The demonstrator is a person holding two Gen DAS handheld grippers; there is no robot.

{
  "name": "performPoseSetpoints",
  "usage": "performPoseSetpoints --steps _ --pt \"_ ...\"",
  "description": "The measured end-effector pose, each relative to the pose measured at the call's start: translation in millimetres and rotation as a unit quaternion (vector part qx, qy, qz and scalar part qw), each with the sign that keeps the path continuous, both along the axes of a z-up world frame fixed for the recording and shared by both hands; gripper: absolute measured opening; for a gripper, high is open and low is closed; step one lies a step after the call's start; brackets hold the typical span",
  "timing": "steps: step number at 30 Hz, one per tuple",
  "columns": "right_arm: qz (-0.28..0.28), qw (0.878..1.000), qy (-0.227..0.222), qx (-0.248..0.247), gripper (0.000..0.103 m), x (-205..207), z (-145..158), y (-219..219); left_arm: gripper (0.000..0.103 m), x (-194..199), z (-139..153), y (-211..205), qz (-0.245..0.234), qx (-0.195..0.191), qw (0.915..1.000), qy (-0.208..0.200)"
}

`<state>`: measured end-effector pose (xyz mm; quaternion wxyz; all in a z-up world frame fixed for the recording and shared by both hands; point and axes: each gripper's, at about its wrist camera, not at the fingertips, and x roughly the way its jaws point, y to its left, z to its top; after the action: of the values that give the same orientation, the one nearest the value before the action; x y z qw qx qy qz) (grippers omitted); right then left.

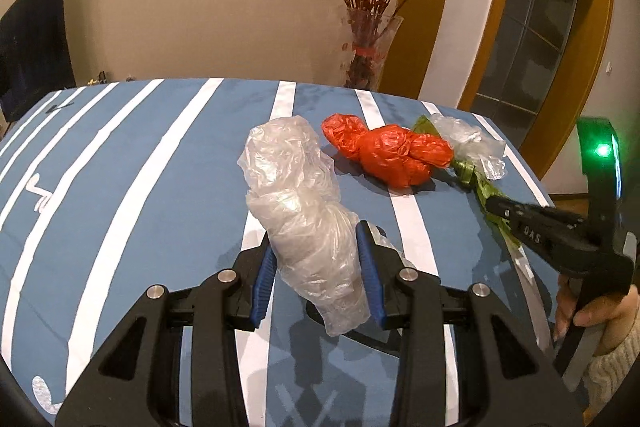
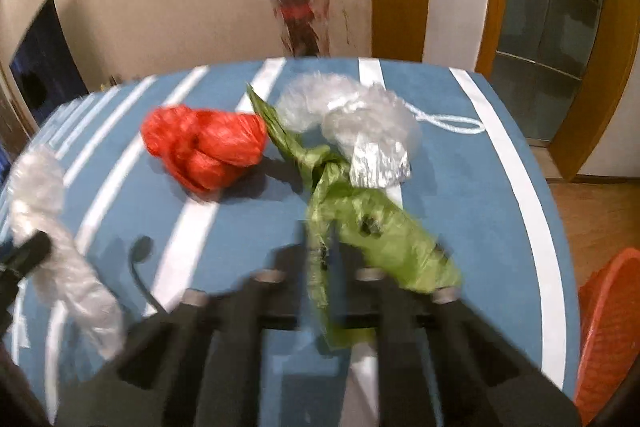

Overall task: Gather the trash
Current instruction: 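Carry the clear and green bags over the basket and open both tools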

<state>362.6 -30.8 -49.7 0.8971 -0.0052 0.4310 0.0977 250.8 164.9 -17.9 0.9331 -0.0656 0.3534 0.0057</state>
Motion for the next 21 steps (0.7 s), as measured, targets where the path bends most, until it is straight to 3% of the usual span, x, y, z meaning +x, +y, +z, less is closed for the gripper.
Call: performPoseSetpoints --steps 9,21 --pt "0.013 0.999 -0.026 0.033 0.002 -64.8 27.8 -33.2 0.038 -9.2 -2.5 -10.4 -0.018 -0.014 0.9997 0.006" --pt "-0.062 0.994 -0.075 0.055 0.002 -142.0 66.2 -118.1 0.038 -34.4 14.5 -78.7 -0.086 -0.018 0.9961 -0.003"
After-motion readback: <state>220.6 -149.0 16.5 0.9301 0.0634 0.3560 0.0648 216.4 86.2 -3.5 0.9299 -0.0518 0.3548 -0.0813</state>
